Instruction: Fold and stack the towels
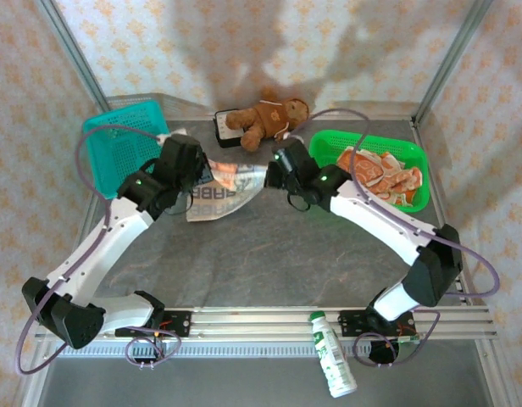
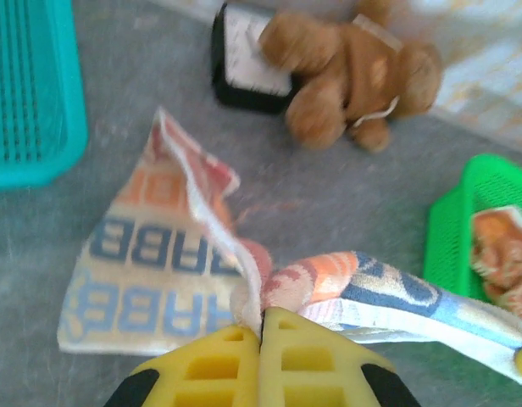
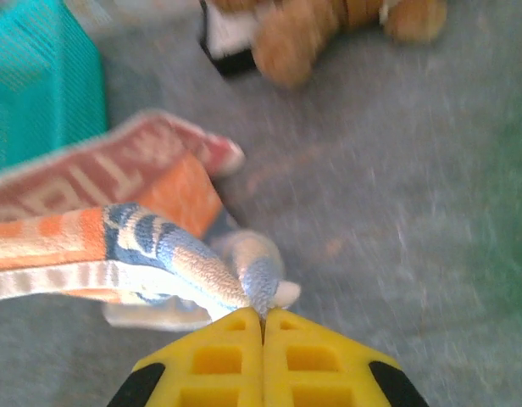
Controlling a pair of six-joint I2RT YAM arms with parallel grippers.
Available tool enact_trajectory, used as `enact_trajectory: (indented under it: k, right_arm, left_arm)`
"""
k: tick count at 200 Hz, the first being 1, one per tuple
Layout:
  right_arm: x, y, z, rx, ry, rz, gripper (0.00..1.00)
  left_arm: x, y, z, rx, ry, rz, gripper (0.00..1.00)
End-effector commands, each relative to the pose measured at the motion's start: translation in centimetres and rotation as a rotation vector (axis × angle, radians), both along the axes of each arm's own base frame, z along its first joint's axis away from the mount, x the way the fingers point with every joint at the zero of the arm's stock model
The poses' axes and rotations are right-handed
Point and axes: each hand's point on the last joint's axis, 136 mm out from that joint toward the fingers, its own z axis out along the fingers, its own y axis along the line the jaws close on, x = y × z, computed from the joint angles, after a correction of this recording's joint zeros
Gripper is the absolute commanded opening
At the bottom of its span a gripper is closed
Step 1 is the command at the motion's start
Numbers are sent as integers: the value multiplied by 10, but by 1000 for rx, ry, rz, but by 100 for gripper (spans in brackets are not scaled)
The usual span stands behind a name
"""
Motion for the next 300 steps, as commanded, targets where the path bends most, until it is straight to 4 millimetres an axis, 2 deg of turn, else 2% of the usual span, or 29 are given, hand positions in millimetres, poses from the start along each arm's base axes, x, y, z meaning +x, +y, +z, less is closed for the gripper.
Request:
enact_trajectory:
  k: [1,23,53,80,108,130,155,175,221,242,265,285,300]
  right_arm:
    - [17,-17,44,-20,-118,-66,0]
    - [37,-21,81,-13,-208,-101,0]
    - [62,-21,128,-21,-312,-91,0]
    - [84,-20,173,2,-392,-67,0]
    - [92,-18,199,9,-431,-36,0]
    - [89,-21,213,18,-458,-31,0]
    - [70,-28,229,67,-477,-14,0]
    - [48,-34,239,129,-486,10,0]
    - [-27,-42,256,183,-523,108,0]
    - [-61,-46,257,198,-526,147,0]
    - [-84,-53,251,241,-497,164,0]
    - [-90,-52,242,277,-450,165,0]
    - [-89,-51,236,288,-426,157,0]
  left_arm:
    - [3,8,35,86,-28,-19,0]
    - [20,9,70,121,-108,-24,0]
    - [41,14,108,112,-184,0,0]
    - [50,20,138,110,-246,40,0]
    - [53,16,161,74,-313,34,0]
    - [48,11,176,29,-336,10,0]
    - [30,5,192,-41,-370,-17,0]
    - [8,2,206,-91,-407,-38,0]
    - [-53,-2,223,-226,-447,-127,0]
    - [-81,4,224,-268,-457,-143,0]
    - [-105,13,220,-308,-452,-144,0]
    - [-116,19,212,-318,-429,-134,0]
    - [-114,20,203,-302,-411,-120,0]
